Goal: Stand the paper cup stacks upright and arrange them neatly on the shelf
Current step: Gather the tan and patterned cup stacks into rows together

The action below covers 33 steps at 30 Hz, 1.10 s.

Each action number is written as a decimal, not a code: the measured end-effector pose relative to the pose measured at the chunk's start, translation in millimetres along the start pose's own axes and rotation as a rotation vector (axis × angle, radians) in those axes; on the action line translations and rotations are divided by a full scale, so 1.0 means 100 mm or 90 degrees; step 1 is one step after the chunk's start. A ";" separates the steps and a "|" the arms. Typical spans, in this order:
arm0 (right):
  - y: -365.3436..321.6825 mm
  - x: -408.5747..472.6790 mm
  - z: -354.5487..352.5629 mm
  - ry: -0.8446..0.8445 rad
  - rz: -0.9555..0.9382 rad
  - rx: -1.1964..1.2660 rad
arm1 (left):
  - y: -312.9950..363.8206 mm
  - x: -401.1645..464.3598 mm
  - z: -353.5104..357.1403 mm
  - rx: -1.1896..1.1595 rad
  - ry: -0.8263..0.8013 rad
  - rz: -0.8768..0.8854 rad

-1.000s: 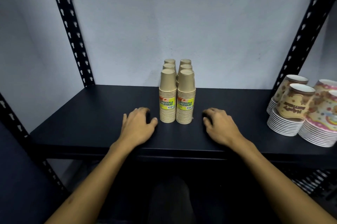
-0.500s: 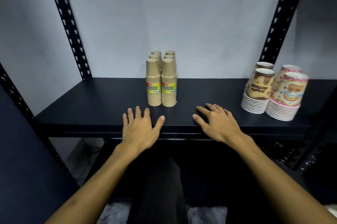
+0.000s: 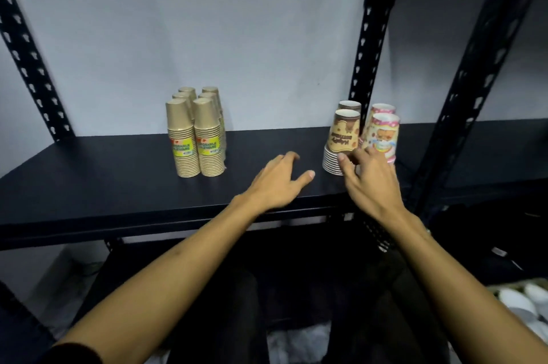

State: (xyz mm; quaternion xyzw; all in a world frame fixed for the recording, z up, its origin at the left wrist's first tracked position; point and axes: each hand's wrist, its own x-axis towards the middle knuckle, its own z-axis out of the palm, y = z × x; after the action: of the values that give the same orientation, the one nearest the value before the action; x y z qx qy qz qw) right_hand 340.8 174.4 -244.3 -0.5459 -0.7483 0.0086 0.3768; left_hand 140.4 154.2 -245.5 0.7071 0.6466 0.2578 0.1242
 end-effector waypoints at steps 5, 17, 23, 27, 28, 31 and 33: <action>0.30 0.30 -0.25 0.155 0.100 0.079 | 0.46 0.58 -0.12 -0.110 0.030 0.065; 0.42 0.62 -0.16 0.089 0.114 0.265 | 0.63 1.25 -0.31 -0.047 -0.044 0.198; 0.17 0.80 0.13 0.015 0.036 0.304 | 0.38 1.37 -0.87 0.190 -0.127 0.164; -0.07 0.98 0.42 -0.034 0.002 0.327 | 0.18 1.47 -1.15 0.316 -0.148 0.109; -0.12 1.02 0.48 -0.040 -0.004 0.329 | 0.13 1.49 -1.21 0.334 -0.152 0.098; -0.26 1.13 0.66 -0.063 -0.016 0.338 | -0.02 1.53 -1.37 0.363 -0.158 0.060; -0.35 1.20 0.76 -0.083 -0.027 0.343 | -0.13 1.56 -1.45 0.380 -0.162 0.039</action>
State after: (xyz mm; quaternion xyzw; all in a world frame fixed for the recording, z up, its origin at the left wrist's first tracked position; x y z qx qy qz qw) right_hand 254.0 289.2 -217.6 -0.4084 -0.7529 0.2344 0.4598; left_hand 57.6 285.4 -98.7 0.7578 0.6517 -0.0297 -0.0165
